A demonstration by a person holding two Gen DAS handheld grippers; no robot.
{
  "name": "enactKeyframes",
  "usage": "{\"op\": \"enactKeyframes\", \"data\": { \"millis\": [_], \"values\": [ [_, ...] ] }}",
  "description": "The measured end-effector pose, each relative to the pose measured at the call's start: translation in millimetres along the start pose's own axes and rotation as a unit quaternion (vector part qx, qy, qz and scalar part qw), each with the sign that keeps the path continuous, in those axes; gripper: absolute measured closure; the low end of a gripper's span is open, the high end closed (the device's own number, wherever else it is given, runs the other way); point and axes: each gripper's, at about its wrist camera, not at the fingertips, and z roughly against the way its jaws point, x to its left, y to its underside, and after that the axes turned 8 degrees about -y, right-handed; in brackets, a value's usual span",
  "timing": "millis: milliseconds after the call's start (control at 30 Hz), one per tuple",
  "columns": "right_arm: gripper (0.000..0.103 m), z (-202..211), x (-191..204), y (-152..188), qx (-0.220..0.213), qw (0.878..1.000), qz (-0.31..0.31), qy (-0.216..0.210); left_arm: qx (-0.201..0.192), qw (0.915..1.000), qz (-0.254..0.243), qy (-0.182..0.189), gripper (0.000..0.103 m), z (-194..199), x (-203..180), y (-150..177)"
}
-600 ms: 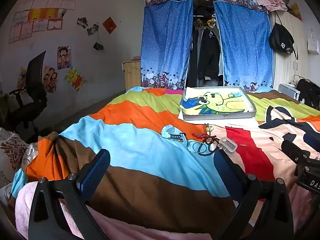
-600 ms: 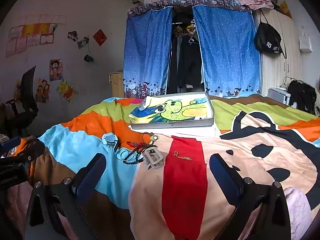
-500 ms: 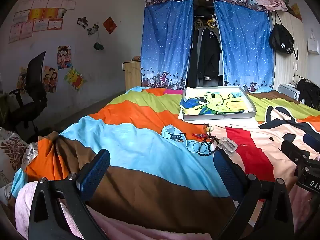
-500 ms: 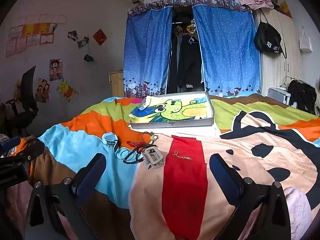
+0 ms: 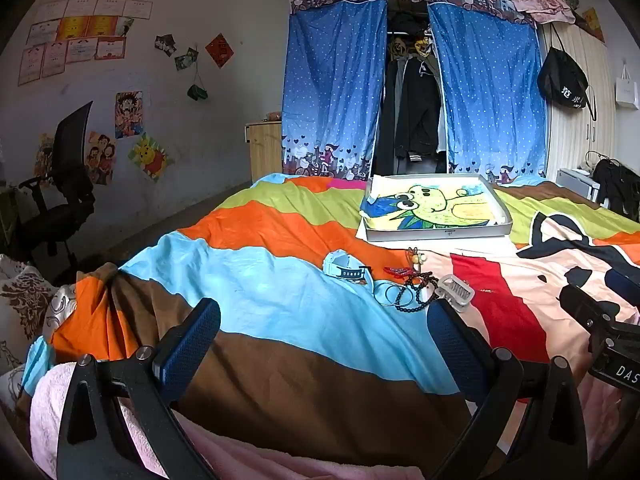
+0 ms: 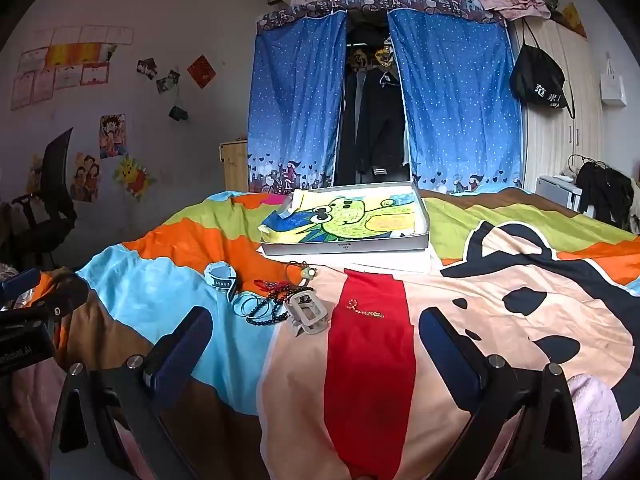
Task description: Organize jewelry
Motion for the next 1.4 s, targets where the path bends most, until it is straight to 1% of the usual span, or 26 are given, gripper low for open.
{"op": "enactKeyframes", "data": {
  "millis": [1400],
  "values": [
    [0.0, 0.8, 3.4, 0.1, 0.001, 1.0, 0.005, 0.002, -0.001, 1.0, 0.001, 0.0, 0.002, 0.1, 0.1, 0.0]
  ]
}}
